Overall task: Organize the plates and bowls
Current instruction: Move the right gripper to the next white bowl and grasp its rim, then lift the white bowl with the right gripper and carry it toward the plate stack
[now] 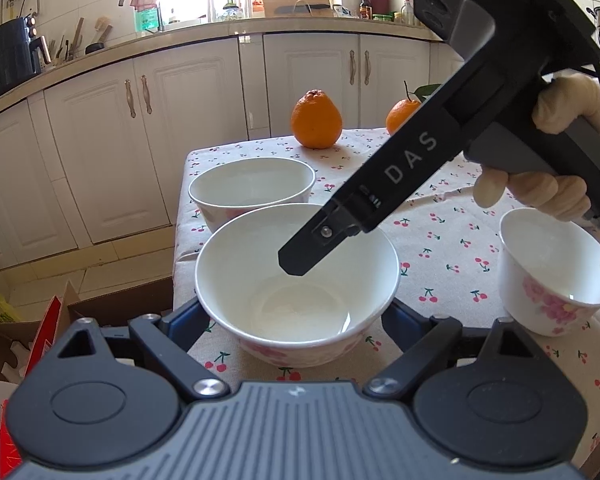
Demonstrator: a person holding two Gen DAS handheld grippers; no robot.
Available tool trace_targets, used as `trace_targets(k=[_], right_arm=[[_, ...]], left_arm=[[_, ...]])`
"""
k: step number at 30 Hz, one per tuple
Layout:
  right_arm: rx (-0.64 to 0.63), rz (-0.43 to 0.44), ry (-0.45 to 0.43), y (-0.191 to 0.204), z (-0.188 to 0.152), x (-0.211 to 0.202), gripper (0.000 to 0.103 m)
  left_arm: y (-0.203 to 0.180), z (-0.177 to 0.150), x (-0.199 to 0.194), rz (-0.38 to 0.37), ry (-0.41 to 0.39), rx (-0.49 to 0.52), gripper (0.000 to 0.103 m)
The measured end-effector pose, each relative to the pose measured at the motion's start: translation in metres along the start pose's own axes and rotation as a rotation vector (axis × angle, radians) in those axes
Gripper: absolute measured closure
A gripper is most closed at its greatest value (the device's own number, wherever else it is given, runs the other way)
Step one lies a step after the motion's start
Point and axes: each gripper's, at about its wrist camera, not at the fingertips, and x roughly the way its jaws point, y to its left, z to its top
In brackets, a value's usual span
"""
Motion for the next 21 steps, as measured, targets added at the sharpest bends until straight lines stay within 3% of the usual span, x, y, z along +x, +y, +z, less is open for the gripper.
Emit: trace_targets(k=[21], right_arm=[[-0.01,-0.007,-0.081,0.016,-0.041,-0.095,0.047]], left_arm=[[-0.051,0.024,-0.055,-0.08,-0.05,0.064,0.011]])
